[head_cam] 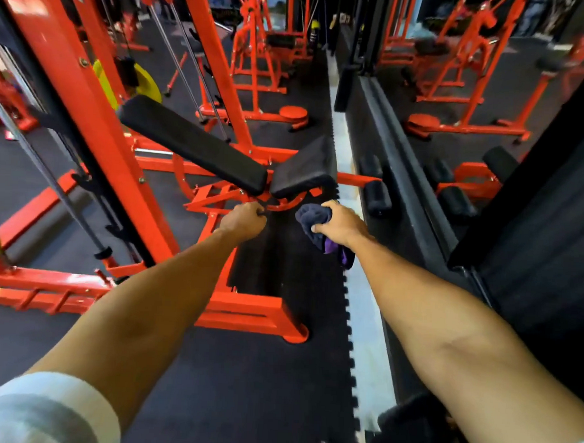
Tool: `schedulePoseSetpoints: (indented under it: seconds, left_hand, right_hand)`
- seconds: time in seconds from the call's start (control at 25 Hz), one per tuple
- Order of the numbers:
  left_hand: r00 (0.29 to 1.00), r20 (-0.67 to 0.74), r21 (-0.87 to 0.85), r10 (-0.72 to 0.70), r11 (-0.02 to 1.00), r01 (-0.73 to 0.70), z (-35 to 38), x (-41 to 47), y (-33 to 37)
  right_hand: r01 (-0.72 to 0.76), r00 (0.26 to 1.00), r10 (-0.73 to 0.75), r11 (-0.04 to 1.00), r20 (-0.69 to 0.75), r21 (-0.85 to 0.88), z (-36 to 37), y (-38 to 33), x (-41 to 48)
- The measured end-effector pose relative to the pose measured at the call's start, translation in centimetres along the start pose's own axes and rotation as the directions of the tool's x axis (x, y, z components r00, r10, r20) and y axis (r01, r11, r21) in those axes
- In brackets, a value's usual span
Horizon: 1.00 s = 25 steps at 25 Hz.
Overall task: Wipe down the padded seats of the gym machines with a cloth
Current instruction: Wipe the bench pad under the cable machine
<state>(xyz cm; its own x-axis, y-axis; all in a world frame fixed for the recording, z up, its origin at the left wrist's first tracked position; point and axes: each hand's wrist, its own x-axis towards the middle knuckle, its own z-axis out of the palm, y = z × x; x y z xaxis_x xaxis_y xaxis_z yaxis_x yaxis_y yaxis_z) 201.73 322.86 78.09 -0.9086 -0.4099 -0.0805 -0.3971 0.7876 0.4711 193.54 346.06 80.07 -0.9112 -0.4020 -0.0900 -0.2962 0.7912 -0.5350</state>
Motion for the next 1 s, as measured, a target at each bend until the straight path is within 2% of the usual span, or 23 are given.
schedulePoseSetpoints:
  seconds: [0.28, 0.52, 0.6, 0.84, 1.0]
  left_hand:
    - [0.995, -0.054, -0.005, -0.078, 0.997, 0.078, 0.6, 12.3, 1.3]
    - [0.97, -0.177, -0.019, -0.167, 0.986, 0.167, 0.1, 22.3, 4.4]
    - [0.966, -0.173, -0.011, -0.192, 0.981, 0.193, 0.1, 24.9, 4.7]
    - [0.937, -0.189, -0.015, -0.293, 0.955, 0.296, 0.5, 34.0, 2.7]
    - [0.895, -0.216, -0.084, -0.39, 0.921, 0.381, 0.1, 42.1, -0.4]
  right_hand:
    - [0.101, 0.993, -0.101, 0.995, 0.058, 0.016, -0.6, 0.5, 15.2]
    - [0.192, 0.976, -0.199, 0.978, 0.087, 0.083, -2.0, 0.8, 28.6]
    - [0.213, 0.968, -0.227, 0.969, 0.109, 0.125, -2.1, 0.8, 32.3]
    - [0.271, 0.942, -0.288, 0.955, 0.172, 0.119, -0.7, -0.4, 44.1]
    - [0.322, 0.913, -0.342, 0.939, 0.221, 0.123, 1.8, -2.7, 53.4]
